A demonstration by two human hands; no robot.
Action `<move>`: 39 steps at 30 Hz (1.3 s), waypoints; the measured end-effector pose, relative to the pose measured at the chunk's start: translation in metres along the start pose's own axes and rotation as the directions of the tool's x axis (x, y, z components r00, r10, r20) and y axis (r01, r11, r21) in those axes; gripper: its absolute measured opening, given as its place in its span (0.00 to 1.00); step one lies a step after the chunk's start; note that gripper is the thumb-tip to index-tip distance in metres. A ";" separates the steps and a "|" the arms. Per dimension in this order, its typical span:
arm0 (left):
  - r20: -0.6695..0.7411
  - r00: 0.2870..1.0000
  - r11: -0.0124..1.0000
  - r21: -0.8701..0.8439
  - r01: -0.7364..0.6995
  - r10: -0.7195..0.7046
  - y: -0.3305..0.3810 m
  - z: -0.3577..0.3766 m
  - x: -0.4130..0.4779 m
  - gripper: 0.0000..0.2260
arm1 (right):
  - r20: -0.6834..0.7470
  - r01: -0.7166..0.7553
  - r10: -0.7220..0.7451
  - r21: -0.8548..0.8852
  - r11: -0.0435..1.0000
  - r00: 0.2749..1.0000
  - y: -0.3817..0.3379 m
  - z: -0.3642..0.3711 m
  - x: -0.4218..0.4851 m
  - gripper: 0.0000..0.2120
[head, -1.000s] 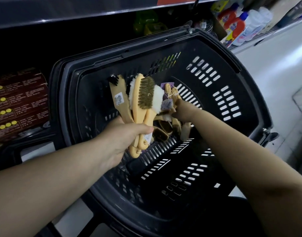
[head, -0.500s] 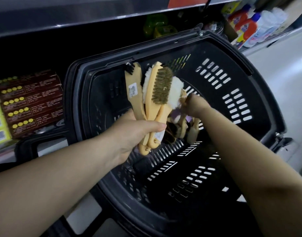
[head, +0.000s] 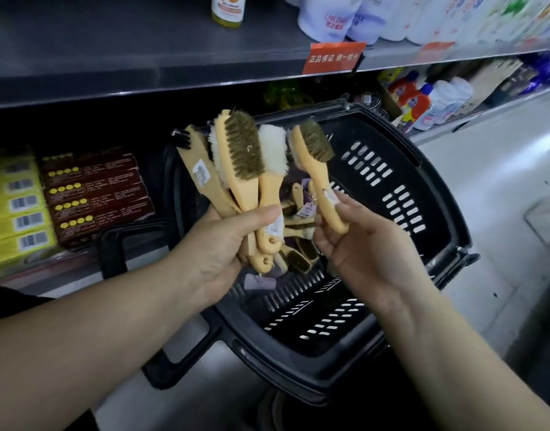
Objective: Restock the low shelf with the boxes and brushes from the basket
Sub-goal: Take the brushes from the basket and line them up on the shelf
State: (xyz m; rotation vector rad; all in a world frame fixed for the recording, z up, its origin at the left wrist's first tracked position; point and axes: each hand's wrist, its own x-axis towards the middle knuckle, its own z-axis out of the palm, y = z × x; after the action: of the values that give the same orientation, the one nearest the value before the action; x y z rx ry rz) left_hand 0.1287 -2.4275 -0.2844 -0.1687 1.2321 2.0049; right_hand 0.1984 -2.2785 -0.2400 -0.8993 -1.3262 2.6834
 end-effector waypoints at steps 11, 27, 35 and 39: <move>-0.042 0.981 0.979 0.093 -0.183 0.188 0.015 -0.051 -0.048 0.22 | 0.112 0.099 -0.067 -0.313 0.945 0.991 0.066 0.076 -0.017 0.11; -0.386 0.920 0.998 0.014 -0.068 0.068 0.042 -0.132 -0.075 0.06 | 0.375 0.380 -0.085 -0.858 0.346 0.923 0.102 0.141 0.031 0.10; -0.492 0.869 0.998 -0.005 -0.058 0.049 0.038 -0.149 -0.059 0.09 | 0.591 0.455 -0.002 -0.622 -0.637 0.807 0.118 0.141 0.112 0.15; -0.464 0.886 0.999 -0.022 -0.029 0.016 0.035 -0.147 -0.052 0.06 | 0.630 0.467 0.009 -0.565 -0.680 0.776 0.115 0.128 0.110 0.16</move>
State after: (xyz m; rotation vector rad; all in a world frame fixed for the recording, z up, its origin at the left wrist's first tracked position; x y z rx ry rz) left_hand 0.1030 -2.5831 -0.3122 -0.6867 1.4996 2.0701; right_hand 0.0690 -2.4165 -0.3177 0.4278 -3.1977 -0.0238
